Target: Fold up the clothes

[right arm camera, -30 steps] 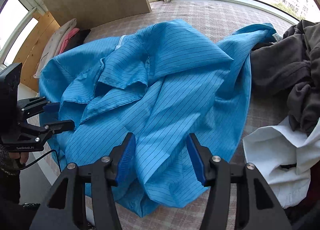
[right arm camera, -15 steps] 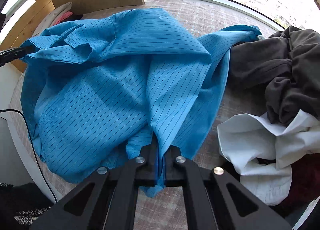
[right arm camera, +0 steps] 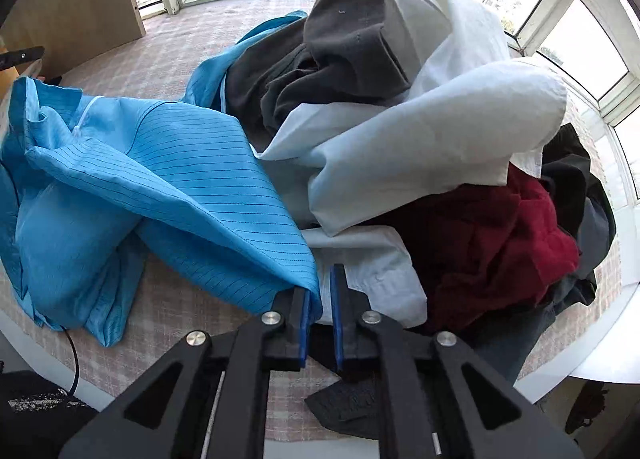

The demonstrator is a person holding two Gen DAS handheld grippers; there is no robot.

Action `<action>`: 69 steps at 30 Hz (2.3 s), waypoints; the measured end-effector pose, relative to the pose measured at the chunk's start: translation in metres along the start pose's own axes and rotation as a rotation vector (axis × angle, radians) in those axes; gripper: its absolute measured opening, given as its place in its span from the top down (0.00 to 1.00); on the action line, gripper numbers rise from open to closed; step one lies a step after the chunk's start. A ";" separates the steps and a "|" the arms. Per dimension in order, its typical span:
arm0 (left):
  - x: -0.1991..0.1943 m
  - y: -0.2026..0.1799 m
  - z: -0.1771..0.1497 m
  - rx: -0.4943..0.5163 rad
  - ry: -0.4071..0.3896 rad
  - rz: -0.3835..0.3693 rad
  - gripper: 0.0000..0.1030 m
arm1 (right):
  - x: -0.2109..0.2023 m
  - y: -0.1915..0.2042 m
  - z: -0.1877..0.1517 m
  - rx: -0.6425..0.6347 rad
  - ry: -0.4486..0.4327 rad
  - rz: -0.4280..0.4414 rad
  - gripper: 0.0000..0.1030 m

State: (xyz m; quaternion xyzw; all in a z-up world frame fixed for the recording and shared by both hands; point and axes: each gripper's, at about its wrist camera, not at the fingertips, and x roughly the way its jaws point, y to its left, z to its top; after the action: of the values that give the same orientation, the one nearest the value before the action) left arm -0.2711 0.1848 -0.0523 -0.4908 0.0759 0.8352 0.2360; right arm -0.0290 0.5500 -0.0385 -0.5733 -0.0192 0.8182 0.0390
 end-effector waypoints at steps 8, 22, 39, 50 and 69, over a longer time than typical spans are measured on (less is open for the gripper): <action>-0.040 0.017 -0.029 0.021 -0.069 -0.006 0.59 | -0.075 0.092 0.046 -0.340 -0.168 0.052 0.42; -0.093 0.063 -0.224 -0.301 -0.004 0.024 0.59 | 0.010 0.318 0.028 -0.942 -0.184 0.327 0.42; -0.076 -0.002 -0.220 -0.178 -0.007 -0.079 0.57 | -0.033 0.143 0.184 -0.231 -0.311 0.430 0.98; -0.020 -0.078 -0.199 0.019 0.096 -0.188 0.53 | 0.015 0.106 0.194 -0.095 -0.245 0.459 0.98; -0.033 -0.042 -0.217 -0.047 0.044 -0.103 0.95 | -0.108 0.184 0.242 -0.315 -0.372 0.454 0.98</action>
State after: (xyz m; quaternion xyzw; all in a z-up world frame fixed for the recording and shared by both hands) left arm -0.0677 0.1332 -0.1295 -0.5179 0.0363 0.8124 0.2654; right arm -0.2273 0.3606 0.1318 -0.4029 -0.0240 0.8835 -0.2377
